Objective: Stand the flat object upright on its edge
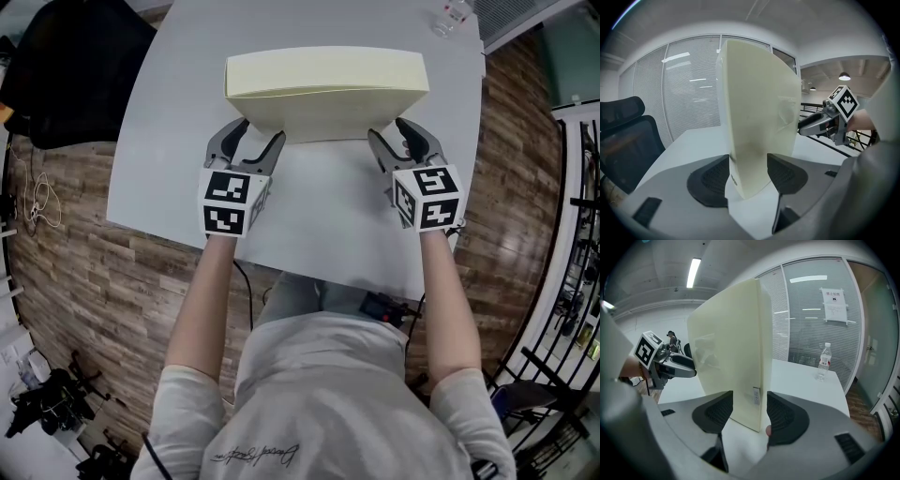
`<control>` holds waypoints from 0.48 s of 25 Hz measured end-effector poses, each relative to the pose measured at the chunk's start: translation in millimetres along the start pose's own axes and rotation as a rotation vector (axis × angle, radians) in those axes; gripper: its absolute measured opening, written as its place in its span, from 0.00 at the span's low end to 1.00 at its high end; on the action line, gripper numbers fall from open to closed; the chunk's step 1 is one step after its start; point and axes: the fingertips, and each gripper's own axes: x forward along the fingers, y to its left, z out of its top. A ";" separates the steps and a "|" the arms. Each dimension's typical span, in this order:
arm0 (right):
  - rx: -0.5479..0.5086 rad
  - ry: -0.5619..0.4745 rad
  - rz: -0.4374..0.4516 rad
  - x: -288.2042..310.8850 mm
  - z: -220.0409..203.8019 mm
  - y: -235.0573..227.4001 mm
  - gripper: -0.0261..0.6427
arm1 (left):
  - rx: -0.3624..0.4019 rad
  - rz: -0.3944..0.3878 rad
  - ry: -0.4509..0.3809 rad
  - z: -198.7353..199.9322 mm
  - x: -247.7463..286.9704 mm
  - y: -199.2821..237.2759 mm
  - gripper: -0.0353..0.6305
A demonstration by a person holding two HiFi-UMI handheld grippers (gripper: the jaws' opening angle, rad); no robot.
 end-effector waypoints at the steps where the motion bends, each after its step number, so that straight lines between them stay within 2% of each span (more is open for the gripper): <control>1: 0.000 0.000 0.000 -1.2 -0.3 -0.3 0.40 | 0.000 0.001 -0.001 0.5 -0.5 -0.9 0.45; 6: 0.003 -0.004 0.003 -6.0 -0.2 2.2 0.40 | -0.008 0.004 -0.002 0.0 -6.6 -0.6 0.45; 12: 0.029 -0.007 0.012 -22.0 -4.8 9.8 0.37 | -0.063 -0.022 -0.003 -1.9 -18.3 -12.9 0.45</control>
